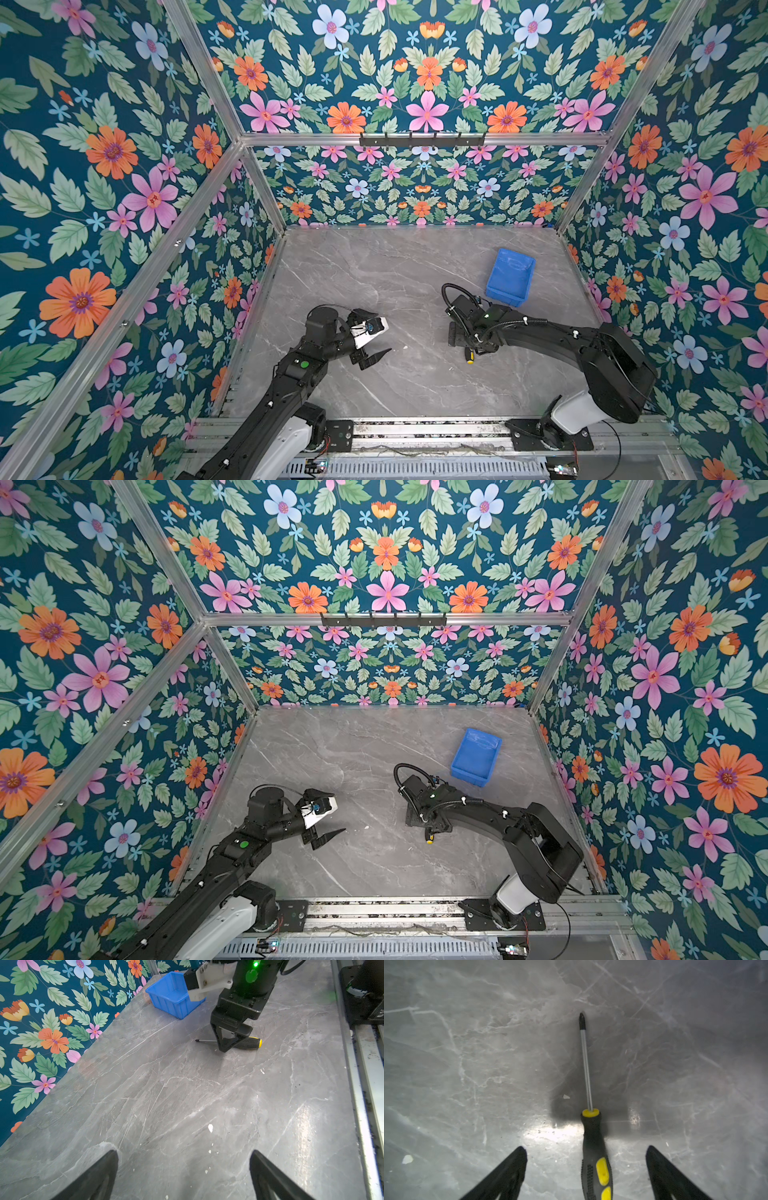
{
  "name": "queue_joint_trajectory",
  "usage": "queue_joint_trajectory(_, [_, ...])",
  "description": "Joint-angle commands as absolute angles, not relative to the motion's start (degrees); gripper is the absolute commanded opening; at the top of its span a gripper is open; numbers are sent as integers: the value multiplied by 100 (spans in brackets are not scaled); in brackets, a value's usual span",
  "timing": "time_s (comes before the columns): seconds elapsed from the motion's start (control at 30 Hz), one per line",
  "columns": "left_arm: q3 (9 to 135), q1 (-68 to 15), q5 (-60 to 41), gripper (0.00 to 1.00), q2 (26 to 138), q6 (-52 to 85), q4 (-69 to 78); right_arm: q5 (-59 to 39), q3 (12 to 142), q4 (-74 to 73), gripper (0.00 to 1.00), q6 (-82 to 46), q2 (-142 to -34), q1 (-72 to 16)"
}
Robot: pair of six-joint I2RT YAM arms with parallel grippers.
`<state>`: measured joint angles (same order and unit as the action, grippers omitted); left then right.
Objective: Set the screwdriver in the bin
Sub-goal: 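Move the right gripper over the black-and-yellow screwdriver handle while the left arm lifts slightly, then lower the right gripper and close it on the screwdriver handle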
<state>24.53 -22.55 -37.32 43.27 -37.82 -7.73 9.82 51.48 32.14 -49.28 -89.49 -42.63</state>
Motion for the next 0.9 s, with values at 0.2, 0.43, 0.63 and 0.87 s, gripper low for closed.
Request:
queue_joint_trajectory(0.2, [2439,-2256,-3858,100,4333,-3841,-824,496,4987,3094,63,-4979,-9199,-4167])
queue_joint_trajectory(0.43, [2450,-2250,-3893,100,4344,-3843,-823,426,4863,3032,30,-4997,-9261,-4165])
queue_joint_trajectory(0.63, [2444,-2251,-3961,100,4375,-3850,-808,459,4810,3006,0,-5003,-9213,-4167])
queue_joint_trajectory(0.87, [2544,-2259,-4078,100,4524,-3837,-777,576,4585,2875,0,-5002,-8842,-4166])
